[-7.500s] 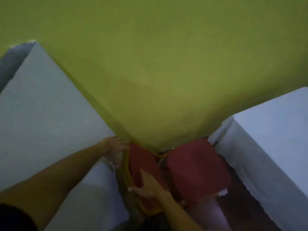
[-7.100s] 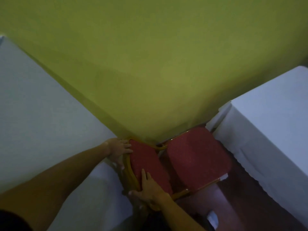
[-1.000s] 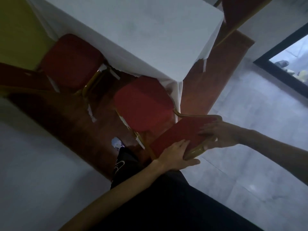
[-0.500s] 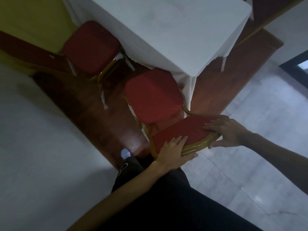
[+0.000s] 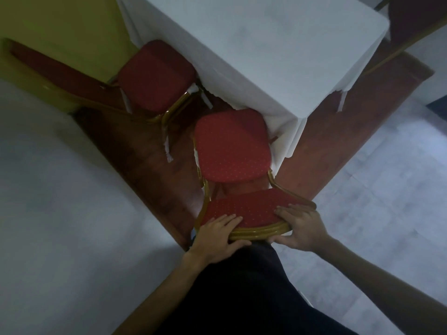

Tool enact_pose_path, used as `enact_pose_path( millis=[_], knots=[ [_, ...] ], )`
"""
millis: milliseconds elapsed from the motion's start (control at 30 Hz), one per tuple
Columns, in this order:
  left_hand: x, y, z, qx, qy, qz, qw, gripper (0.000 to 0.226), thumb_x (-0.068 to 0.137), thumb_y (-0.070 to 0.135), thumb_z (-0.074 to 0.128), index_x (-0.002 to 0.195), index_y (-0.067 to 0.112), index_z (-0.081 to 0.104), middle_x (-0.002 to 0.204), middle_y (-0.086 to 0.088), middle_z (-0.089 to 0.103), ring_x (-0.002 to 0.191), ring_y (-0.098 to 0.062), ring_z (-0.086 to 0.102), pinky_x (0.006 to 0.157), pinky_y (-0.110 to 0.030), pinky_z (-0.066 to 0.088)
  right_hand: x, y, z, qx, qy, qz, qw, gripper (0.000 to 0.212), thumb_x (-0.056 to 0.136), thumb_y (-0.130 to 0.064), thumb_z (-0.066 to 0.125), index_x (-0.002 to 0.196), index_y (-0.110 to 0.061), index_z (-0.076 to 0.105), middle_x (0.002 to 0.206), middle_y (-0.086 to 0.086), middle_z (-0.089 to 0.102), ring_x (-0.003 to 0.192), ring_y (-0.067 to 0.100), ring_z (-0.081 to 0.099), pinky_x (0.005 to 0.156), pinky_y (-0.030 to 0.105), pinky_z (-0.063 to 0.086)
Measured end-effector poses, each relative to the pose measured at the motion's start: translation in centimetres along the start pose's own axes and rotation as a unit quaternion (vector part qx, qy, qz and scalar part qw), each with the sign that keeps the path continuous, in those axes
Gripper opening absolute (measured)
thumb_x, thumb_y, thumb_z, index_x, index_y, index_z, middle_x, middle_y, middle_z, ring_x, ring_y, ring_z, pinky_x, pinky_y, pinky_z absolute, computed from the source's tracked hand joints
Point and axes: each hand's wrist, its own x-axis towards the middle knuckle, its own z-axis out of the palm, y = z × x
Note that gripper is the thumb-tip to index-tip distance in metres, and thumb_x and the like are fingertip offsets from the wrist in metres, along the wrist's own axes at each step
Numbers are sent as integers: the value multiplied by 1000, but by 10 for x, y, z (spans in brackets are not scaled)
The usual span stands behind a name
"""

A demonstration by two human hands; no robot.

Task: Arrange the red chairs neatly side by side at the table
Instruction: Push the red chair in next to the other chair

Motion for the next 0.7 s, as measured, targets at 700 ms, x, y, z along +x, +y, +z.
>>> enact_pose_path(
  millis=[700],
  knots=[
    [-48,-155,-75,101,40,92,990,77,87,80,40,130,21,64,128,1,67,115,-21,65,93,-43,55,71,-80,53,143,-265,-51,952,79,90,-82,33,157,-42,18,161,0,31,146,21,33,121,44,25]
  ],
)
